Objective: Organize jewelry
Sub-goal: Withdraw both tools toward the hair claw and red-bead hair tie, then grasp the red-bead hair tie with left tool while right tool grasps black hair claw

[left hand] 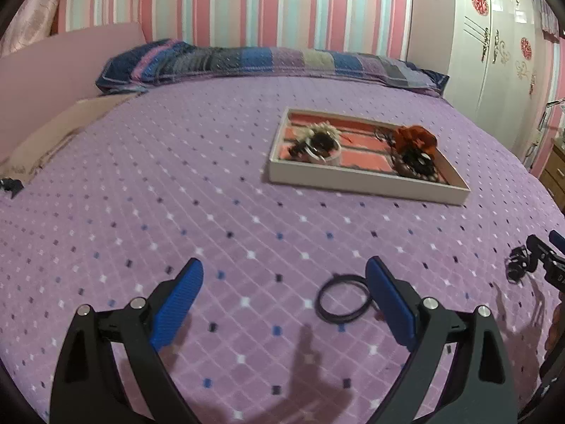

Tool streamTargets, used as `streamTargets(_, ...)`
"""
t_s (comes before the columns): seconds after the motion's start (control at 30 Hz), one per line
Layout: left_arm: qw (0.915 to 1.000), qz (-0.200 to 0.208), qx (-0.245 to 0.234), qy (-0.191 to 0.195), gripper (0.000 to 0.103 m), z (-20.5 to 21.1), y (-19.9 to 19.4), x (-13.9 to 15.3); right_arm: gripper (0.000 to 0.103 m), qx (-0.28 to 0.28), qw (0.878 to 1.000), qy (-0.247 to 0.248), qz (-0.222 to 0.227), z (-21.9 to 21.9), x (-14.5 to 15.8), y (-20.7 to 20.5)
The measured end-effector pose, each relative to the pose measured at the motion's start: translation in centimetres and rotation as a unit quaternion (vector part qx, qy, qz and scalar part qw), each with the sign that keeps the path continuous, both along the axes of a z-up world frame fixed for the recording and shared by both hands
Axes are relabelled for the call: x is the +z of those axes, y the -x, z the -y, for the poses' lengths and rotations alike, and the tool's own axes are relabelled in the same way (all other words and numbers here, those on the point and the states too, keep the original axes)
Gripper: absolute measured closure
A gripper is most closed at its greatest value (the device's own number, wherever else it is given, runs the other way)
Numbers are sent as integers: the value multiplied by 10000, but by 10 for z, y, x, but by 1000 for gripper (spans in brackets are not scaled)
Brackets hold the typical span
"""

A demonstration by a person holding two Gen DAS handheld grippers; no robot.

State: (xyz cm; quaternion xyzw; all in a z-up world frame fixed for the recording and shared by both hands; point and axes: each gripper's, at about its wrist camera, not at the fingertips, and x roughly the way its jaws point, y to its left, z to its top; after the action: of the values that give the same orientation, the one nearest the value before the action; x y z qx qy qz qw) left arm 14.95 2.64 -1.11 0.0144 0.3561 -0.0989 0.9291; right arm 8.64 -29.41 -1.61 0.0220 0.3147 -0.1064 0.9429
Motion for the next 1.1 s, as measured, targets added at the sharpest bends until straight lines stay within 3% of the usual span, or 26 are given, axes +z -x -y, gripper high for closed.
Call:
streamTargets(0.17,9998,-150,-79,-103,12,10,-2,-13,4,-26,9999,71,-72,-3,-7,-2)
streamTargets(0.3,9992,-357,-159,130,12,9,-8,-22,4,-35,9998,-133,-126,-3,-16,-4)
streamTargets(0.47,9980,-561,-62,301,12,4,-17,-34,4,-20,9999,-23,-156,-10,-22,-7)
streamTargets(0.6,9984,-530,-95,156,13,10,-19,-40,4,-1,9997,71,-235,-14,-28,-10)
streamTargets(0.73,9979,-607,-169,-111,28,20,-23,-51,5,-31,9996,-13,-285,-13,-32,-12)
streamTargets(0.97,9984,-441,-144,-314,32,25,-22,-58,5,-171,9993,-61,-312,-7,-39,-13)
streamTargets(1.1,9981,-386,-348,-318,57,31,-18,-56,5,-227,9991,-147,-320,-4,-41,-13)
